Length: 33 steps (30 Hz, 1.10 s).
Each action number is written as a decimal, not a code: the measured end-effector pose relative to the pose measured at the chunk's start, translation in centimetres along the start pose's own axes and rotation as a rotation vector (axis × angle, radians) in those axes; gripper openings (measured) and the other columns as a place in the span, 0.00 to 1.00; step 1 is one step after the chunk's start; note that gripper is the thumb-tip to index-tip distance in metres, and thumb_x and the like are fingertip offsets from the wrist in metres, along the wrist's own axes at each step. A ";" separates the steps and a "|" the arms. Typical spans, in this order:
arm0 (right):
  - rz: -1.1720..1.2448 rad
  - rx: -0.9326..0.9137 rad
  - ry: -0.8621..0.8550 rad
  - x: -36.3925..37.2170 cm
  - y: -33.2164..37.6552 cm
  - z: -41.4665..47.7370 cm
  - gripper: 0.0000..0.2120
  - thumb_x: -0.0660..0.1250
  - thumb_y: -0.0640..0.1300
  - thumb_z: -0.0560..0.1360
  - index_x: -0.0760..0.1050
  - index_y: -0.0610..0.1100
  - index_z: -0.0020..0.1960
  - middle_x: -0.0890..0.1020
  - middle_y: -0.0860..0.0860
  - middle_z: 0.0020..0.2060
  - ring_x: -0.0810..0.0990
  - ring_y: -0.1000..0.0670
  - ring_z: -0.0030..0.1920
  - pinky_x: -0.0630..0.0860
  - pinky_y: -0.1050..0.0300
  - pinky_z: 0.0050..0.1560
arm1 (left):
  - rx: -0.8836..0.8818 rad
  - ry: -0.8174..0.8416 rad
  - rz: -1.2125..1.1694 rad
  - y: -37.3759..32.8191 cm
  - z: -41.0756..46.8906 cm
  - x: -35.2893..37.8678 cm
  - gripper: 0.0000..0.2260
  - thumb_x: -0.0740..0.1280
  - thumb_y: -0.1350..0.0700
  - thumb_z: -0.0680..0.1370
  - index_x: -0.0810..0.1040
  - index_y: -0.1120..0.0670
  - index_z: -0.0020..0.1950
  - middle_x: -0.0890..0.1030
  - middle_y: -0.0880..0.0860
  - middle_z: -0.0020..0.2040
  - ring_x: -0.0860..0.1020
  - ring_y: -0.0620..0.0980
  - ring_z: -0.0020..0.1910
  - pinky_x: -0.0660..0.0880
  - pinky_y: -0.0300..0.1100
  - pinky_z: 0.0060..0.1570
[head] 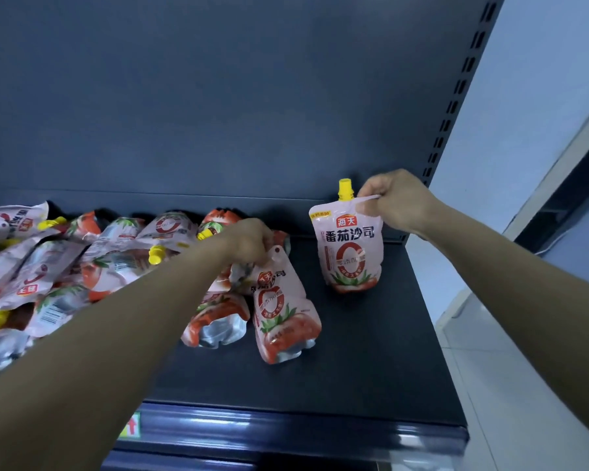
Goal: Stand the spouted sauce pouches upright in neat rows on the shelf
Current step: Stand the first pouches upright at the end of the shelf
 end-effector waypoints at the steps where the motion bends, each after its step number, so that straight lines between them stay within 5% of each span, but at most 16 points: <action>1: 0.000 0.005 -0.021 -0.3 -0.2 -0.1 0.04 0.67 0.36 0.74 0.80 0.40 0.45 0.82 0.47 0.41 0.79 0.50 0.43 0.71 0.64 0.38 | 0.020 0.008 0.000 -0.4 0.0 0.1 0.14 0.69 0.63 0.71 0.69 0.51 0.30 0.72 0.49 0.31 0.72 0.50 0.34 0.65 0.39 0.31; 9: 0.082 0.088 -0.249 -2.0 -2.6 0.3 0.04 0.66 0.38 0.76 0.80 0.40 0.47 0.79 0.48 0.40 0.76 0.51 0.38 0.72 0.61 0.39 | 0.180 -0.192 -0.092 -4.0 -0.7 -4.0 0.09 0.67 0.66 0.71 0.73 0.54 0.36 0.73 0.48 0.31 0.72 0.51 0.36 0.68 0.39 0.37; 18: 0.102 0.152 -0.246 -3.1 -4.7 1.1 0.08 0.63 0.36 0.77 0.80 0.38 0.50 0.80 0.45 0.43 0.77 0.48 0.44 0.76 0.56 0.46 | 0.223 -0.362 0.083 -7.8 -2.0 -7.1 0.04 0.68 0.57 0.74 0.74 0.53 0.41 0.76 0.51 0.37 0.74 0.56 0.41 0.69 0.42 0.41; 22: 0.062 0.132 -0.224 -3.1 -4.6 1.2 0.09 0.62 0.36 0.77 0.80 0.38 0.52 0.80 0.45 0.44 0.76 0.48 0.44 0.72 0.61 0.37 | 0.238 -0.339 0.137 -9.1 -1.7 -7.2 0.03 0.68 0.58 0.75 0.76 0.55 0.43 0.76 0.51 0.39 0.74 0.55 0.42 0.67 0.41 0.40; 28: 0.022 0.079 -0.216 -3.3 -4.1 1.2 0.09 0.63 0.38 0.78 0.79 0.38 0.54 0.82 0.43 0.51 0.75 0.49 0.45 0.70 0.59 0.44 | 0.265 -0.231 0.046 -10.0 -1.7 -6.5 0.06 0.70 0.51 0.74 0.79 0.52 0.39 0.80 0.48 0.38 0.79 0.52 0.43 0.75 0.43 0.44; 33: -0.033 0.061 -0.202 -3.1 -3.8 1.3 0.10 0.61 0.38 0.79 0.79 0.38 0.55 0.82 0.43 0.52 0.75 0.50 0.45 0.70 0.59 0.44 | 0.253 -0.196 0.043 -8.9 -2.0 -5.5 0.10 0.72 0.49 0.72 0.79 0.53 0.48 0.80 0.51 0.44 0.77 0.53 0.44 0.75 0.45 0.44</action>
Point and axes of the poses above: each hand's wrist, its own z-axis towards the middle knuckle, its own x-axis out of the palm, y = z × x, the point moved 7 cm from there along z, towards the middle knuckle
